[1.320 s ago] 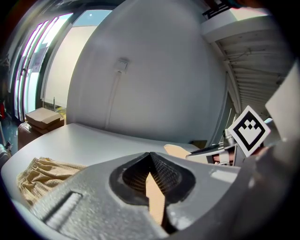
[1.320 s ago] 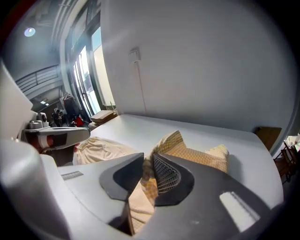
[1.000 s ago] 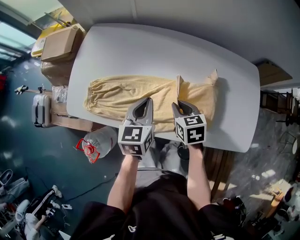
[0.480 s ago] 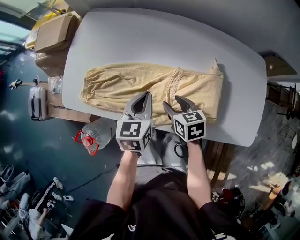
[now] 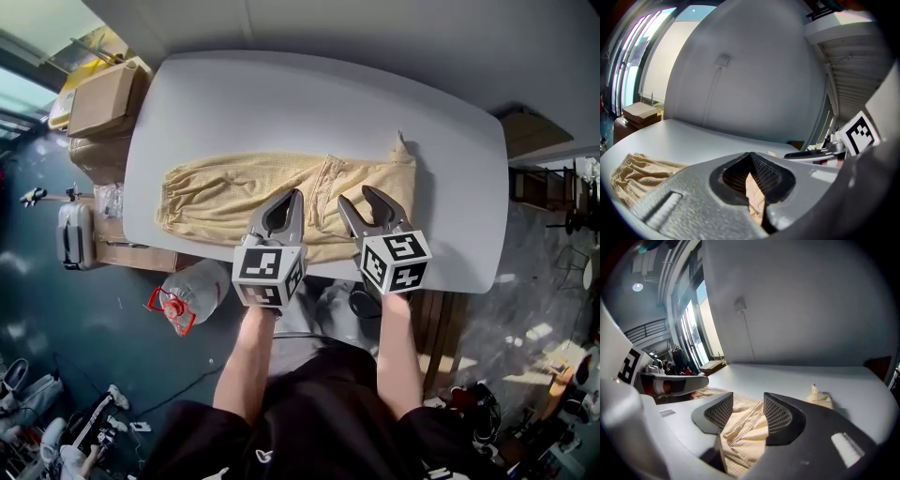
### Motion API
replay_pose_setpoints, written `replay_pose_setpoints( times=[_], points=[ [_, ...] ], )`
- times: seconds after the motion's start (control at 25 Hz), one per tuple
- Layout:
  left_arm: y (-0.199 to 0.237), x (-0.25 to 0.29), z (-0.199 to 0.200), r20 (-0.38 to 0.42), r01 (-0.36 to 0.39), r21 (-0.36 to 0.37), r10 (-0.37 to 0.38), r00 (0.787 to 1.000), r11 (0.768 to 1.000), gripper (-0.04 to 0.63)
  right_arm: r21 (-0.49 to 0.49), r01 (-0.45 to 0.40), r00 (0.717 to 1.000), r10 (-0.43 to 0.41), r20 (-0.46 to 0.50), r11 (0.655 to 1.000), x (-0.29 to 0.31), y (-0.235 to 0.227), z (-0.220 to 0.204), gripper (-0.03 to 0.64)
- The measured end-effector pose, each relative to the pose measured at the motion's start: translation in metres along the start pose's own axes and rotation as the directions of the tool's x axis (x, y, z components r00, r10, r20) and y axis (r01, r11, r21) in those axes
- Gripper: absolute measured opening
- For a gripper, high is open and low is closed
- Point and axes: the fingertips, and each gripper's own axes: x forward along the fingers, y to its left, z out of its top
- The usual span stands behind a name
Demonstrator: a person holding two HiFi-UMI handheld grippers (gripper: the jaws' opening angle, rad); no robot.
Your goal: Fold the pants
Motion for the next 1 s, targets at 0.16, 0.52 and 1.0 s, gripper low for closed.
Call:
replay_pose_setpoints(
  times=[0.16, 0.52, 1.0],
  points=[
    [-0.033, 0.008, 0.023, 0.040, 0.066, 0.045, -0.068, 0.997, 0.997, 0.005, -0.003, 0.057, 0.993, -0.056, 0.105, 0.998, -0.037, -0.022, 0.033, 0.212],
    [-0.116, 0.041, -0.006, -0.056, 0.229, 0.108, -0.224, 0.973, 0.967, 0.005, 0.163, 0.253, 0.958, -0.271, 0.098, 0.954, -0.110, -0.118, -0.012, 0.213],
    [-0.158, 0.062, -0.090, -0.235, 0.291, 0.119, -0.258, 0.937, 0.949, 0.005, 0.308, 0.300, 0.951, -0.308, -0.023, 0.903, -0.127, -0.155, -0.114, 0.212]
  ],
)
